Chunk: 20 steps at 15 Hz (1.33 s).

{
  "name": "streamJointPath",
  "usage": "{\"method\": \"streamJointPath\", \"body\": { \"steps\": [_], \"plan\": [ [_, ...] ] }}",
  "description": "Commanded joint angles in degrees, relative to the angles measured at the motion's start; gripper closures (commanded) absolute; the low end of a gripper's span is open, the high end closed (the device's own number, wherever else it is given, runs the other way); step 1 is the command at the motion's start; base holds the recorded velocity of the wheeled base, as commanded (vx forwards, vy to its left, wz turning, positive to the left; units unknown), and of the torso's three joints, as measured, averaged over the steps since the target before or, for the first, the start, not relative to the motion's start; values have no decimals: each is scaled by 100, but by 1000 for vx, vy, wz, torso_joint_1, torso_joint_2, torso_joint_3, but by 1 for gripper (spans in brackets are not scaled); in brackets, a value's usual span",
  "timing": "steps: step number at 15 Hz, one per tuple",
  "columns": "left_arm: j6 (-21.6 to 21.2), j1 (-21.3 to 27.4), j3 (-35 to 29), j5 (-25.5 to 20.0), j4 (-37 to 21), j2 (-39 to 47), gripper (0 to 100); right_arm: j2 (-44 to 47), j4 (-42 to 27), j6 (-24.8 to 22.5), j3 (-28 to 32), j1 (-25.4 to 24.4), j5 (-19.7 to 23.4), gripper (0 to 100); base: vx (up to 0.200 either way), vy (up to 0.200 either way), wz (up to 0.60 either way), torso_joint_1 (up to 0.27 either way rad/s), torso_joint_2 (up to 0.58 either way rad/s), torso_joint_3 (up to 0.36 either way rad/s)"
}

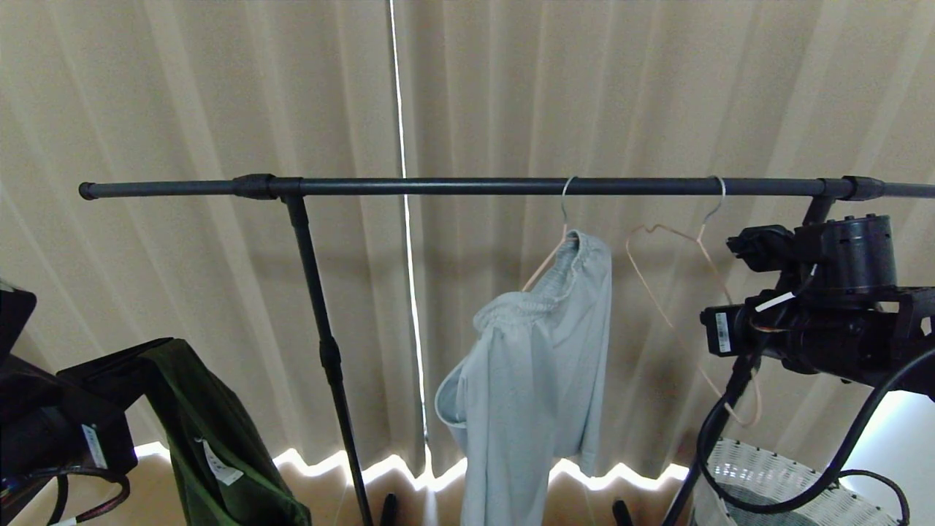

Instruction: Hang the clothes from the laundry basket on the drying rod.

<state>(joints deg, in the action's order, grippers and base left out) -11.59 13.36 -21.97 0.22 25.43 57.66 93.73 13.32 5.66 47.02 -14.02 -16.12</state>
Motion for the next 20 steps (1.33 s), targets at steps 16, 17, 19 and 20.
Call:
{"method": "streamJointPath", "body": {
  "steps": [16, 17, 19, 20],
  "plan": [
    [-1, 0, 8, -4, -3, -62, 100, -751, 74, 6, -105, 4, -190, 100, 0, 0, 0, 0, 0, 0],
    [-1, 0, 8, -4, -3, -62, 100, -786, 162, 6, -167, 4, -190, 100, 0, 0, 0, 0, 0, 0],
    [-1, 0, 26, -4, -3, -62, 100, -830, 355, -12, -281, 13, -190, 100, 0, 0, 0, 0, 0, 0],
    [-1, 0, 26, -4, -3, -62, 100, -857, 478, -21, -325, 22, -190, 100, 0, 0, 0, 0, 0, 0]
  ]
}}
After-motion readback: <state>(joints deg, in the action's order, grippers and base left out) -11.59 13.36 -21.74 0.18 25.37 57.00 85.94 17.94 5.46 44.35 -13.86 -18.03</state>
